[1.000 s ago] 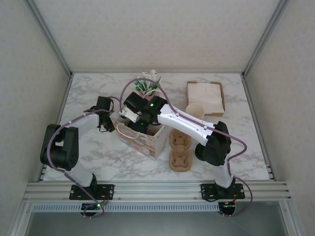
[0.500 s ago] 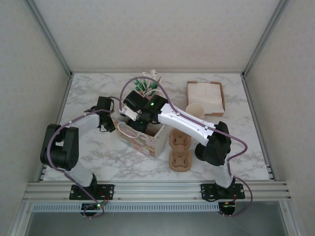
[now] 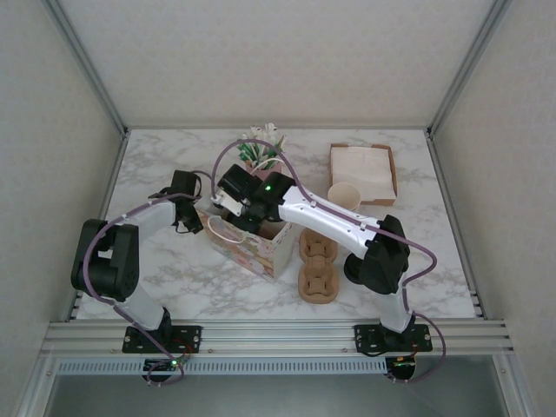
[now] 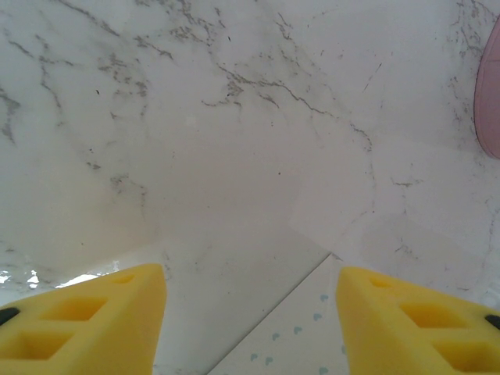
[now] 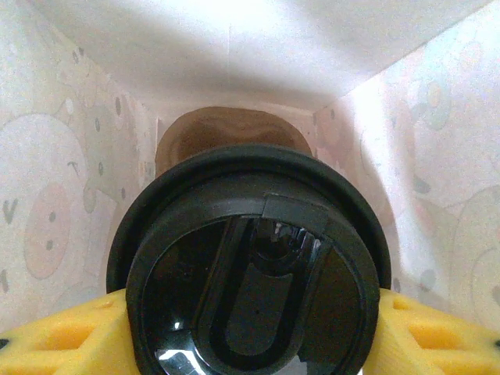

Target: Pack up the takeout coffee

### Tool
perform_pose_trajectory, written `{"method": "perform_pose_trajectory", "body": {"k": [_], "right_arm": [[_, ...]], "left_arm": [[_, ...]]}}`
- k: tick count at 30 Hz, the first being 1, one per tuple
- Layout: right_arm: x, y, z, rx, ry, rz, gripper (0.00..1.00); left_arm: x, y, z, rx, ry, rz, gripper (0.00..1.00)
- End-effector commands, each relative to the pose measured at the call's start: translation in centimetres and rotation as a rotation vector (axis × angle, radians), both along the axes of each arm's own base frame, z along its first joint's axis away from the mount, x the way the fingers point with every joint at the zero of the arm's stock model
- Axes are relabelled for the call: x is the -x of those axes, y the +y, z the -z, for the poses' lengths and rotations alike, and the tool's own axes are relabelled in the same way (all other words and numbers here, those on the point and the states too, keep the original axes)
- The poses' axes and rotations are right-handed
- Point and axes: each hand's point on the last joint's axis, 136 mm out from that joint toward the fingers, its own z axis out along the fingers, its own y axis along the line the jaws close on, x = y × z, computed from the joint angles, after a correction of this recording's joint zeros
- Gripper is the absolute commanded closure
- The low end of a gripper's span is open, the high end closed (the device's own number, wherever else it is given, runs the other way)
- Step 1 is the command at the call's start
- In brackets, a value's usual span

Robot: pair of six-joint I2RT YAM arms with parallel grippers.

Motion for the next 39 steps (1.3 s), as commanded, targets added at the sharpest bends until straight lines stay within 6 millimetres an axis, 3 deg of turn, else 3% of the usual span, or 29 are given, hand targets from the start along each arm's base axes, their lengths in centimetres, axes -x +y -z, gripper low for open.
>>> {"method": "perform_pose_trajectory", "body": {"k": [1, 10, 14, 20, 25, 30, 39], "right_arm": [[2.7, -2.2, 3.9, 0.147, 0.119, -0.011, 0.53], [0.0, -0.1, -3.4, -0.028, -0.069, 0.023, 0.52], [-1.0, -0.2, -4.1, -0.011, -0.134, 0.036, 0.52], [-0.9, -0.9, -0.7, 0.086, -0.099, 0.039, 0.52], [1.3, -0.4, 1.9, 0.070, 0.041, 0.025, 0.53], [3.6, 0.2, 3.1, 0.027, 0.172, 0.016, 0.53], [4.1, -2.8, 7.5, 0.203, 0.199, 0.072, 0.53]], "left_arm": [[0.3, 0.0, 0.6, -0.029, 0.015, 0.017, 0.41], [0.3, 0.1, 0.5, -0.032, 0.017, 0.015, 0.41], [0.4, 0.1, 0.6, -0.035, 0.019, 0.016, 0.41], [0.4, 0.1, 0.5, -0.039, 0.017, 0.018, 0.41], [0.4, 0.1, 0.6, -0.039, 0.020, 0.018, 0.41], [0.3, 0.1, 0.6, -0.040, 0.020, 0.018, 0.41], [0.3, 0.1, 0.5, -0.040, 0.019, 0.017, 0.41]]}}
